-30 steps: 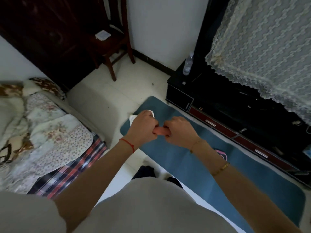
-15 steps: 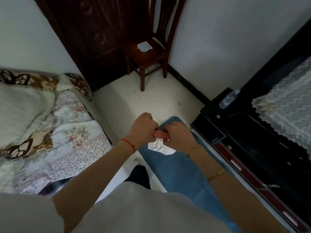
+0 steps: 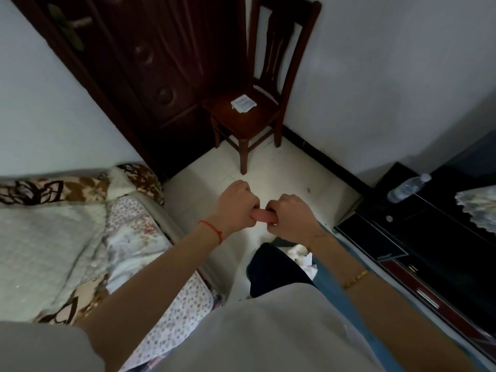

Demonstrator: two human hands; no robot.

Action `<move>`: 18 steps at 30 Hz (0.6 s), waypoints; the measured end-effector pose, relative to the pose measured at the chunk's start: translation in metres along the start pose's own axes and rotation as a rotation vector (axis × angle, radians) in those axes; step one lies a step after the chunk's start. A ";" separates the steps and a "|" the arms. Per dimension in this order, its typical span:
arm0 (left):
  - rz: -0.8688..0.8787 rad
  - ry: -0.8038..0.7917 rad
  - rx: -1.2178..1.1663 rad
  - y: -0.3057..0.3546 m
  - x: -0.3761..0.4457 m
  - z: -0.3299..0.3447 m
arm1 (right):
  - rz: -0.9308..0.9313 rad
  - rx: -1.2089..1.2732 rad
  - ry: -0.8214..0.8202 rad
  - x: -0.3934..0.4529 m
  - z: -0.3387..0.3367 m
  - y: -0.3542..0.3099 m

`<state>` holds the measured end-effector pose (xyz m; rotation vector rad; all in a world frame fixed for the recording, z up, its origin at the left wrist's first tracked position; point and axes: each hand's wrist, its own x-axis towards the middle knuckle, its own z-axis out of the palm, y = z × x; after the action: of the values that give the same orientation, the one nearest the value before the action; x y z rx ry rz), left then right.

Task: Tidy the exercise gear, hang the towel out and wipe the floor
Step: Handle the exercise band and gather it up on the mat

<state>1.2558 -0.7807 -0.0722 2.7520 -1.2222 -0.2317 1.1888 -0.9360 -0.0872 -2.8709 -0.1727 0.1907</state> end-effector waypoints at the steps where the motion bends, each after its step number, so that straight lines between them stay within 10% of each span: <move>1: 0.015 -0.020 0.004 -0.010 0.013 -0.001 | 0.009 0.004 -0.003 0.014 -0.002 0.004; 18: 0.299 -0.155 0.021 -0.138 0.380 -0.045 | 0.306 0.065 0.098 0.287 -0.061 0.186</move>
<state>1.6156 -0.9690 -0.0866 2.5615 -1.6612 -0.4083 1.4991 -1.0912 -0.1108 -2.8188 0.2875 0.1091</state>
